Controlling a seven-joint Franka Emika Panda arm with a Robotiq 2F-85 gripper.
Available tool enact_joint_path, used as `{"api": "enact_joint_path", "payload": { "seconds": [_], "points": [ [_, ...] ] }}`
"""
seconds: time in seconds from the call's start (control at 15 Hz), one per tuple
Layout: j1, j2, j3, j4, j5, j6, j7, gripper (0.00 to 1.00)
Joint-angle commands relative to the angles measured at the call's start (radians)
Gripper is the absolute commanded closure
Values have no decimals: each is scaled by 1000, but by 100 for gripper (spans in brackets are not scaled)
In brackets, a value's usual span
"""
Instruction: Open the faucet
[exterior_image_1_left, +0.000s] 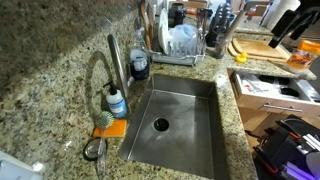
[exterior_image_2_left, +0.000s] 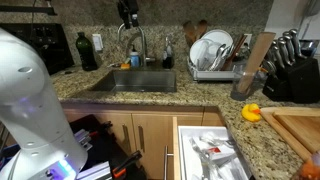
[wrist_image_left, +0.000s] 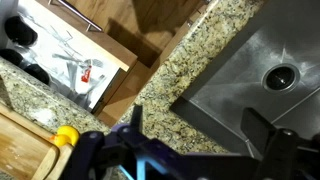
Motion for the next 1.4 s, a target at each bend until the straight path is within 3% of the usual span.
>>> {"api": "enact_joint_path", "payload": {
  "seconds": [0.0, 0.2, 0.33, 0.47, 0.6, 0.73, 0.87, 0.93, 1.13, 1.2, 1.27, 1.33],
  "points": [
    [12, 2, -9, 2, -7, -2, 6, 0],
    [-26, 153, -39, -38, -22, 175, 0, 0],
    [28, 257, -84, -45, 50, 317, -86, 0],
    [62, 386, -72, -32, 54, 456, -160, 0],
    [88, 498, -12, -12, -23, 569, -148, 0],
    [100, 561, 36, 6, -175, 609, -74, 0],
    [111, 548, 57, 9, -353, 602, 21, 0],
    [129, 556, 27, -7, -257, 601, -17, 0],
    [126, 565, 35, 15, -334, 562, 51, 0],
    [104, 603, 53, 40, -499, 568, 131, 0],
    [86, 645, 87, 71, -583, 561, 125, 0],
    [120, 692, 74, 104, -677, 550, 167, 0]
  ]
}}
